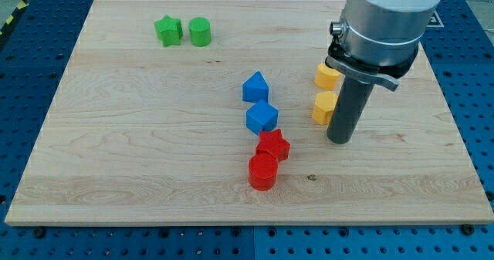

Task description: Push the yellow hexagon left to the yellow heart

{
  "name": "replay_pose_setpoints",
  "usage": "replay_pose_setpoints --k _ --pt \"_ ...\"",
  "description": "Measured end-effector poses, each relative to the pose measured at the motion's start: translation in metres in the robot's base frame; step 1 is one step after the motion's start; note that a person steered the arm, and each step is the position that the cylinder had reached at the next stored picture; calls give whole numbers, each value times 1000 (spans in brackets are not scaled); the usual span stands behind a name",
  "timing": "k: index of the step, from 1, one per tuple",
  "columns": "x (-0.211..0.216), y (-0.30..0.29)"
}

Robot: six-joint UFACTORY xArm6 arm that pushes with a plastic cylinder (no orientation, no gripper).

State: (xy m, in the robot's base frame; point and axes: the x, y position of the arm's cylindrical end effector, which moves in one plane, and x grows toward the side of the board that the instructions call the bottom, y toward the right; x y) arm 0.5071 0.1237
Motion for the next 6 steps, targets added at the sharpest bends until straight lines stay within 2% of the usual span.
replay_pose_setpoints --k 6 --pt "-35 -24"
